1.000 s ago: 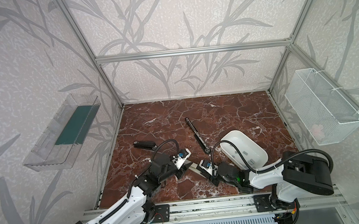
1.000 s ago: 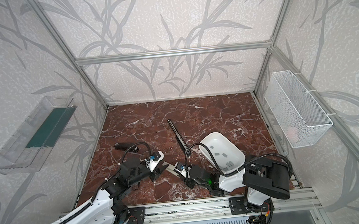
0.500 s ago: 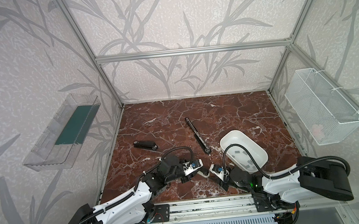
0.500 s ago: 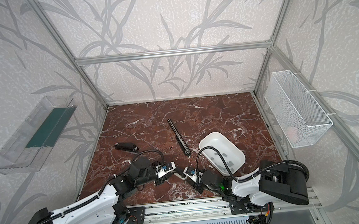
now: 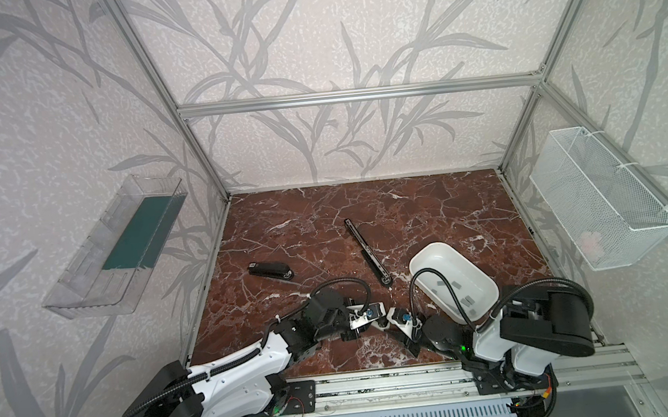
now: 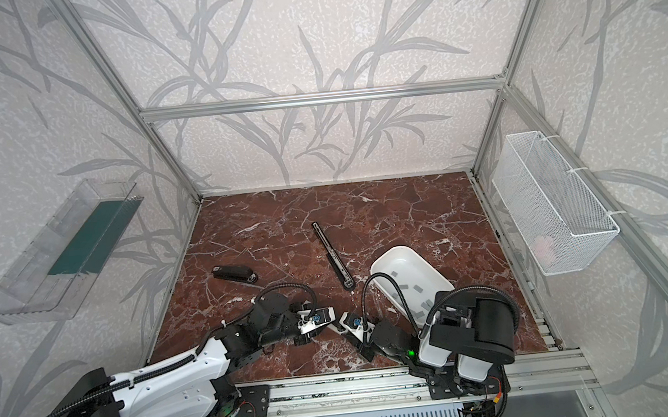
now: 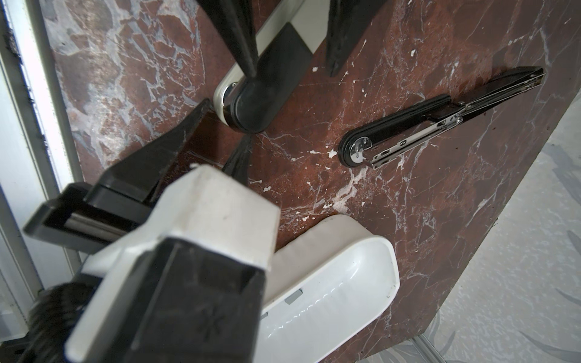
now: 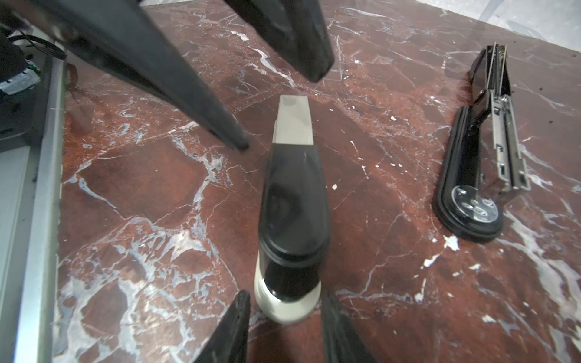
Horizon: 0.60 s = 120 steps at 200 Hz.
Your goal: Load the staples into the stapler
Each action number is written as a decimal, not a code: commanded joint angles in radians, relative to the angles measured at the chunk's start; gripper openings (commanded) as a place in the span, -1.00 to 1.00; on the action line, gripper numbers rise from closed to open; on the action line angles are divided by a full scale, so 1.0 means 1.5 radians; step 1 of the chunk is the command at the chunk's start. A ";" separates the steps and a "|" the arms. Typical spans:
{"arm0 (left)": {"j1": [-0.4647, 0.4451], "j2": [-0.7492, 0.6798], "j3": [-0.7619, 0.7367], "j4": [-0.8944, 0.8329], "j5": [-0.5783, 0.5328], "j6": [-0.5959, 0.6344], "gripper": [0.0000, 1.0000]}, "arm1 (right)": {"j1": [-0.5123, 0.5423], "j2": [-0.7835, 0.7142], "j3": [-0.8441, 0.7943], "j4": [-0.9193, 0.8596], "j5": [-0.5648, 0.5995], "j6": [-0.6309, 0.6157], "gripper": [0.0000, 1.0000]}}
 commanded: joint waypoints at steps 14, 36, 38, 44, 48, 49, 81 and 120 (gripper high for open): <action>-0.004 0.005 0.022 0.010 -0.007 0.025 -0.23 | 0.005 0.055 0.008 0.115 0.034 0.006 -0.26; -0.005 0.006 0.019 0.018 -0.010 0.026 -0.23 | 0.005 0.060 0.017 0.115 0.028 0.001 -0.28; -0.005 0.006 0.018 0.018 -0.010 0.025 -0.23 | 0.005 0.060 0.017 0.115 0.029 0.000 -0.28; -0.005 0.006 0.018 0.019 -0.010 0.025 -0.23 | 0.005 0.061 0.018 0.115 0.033 -0.001 -0.29; -0.004 0.007 0.018 0.019 -0.010 0.026 -0.23 | 0.005 0.061 0.020 0.115 0.036 -0.001 -0.29; -0.004 0.007 0.018 0.019 -0.010 0.025 -0.23 | 0.005 0.061 0.020 0.115 0.037 -0.001 -0.29; -0.004 0.014 0.019 0.020 -0.011 0.028 -0.23 | 0.005 0.071 0.030 0.115 0.036 -0.006 -0.29; -0.004 0.022 0.026 0.023 -0.011 0.030 -0.24 | 0.005 0.095 0.049 0.115 0.025 0.000 -0.45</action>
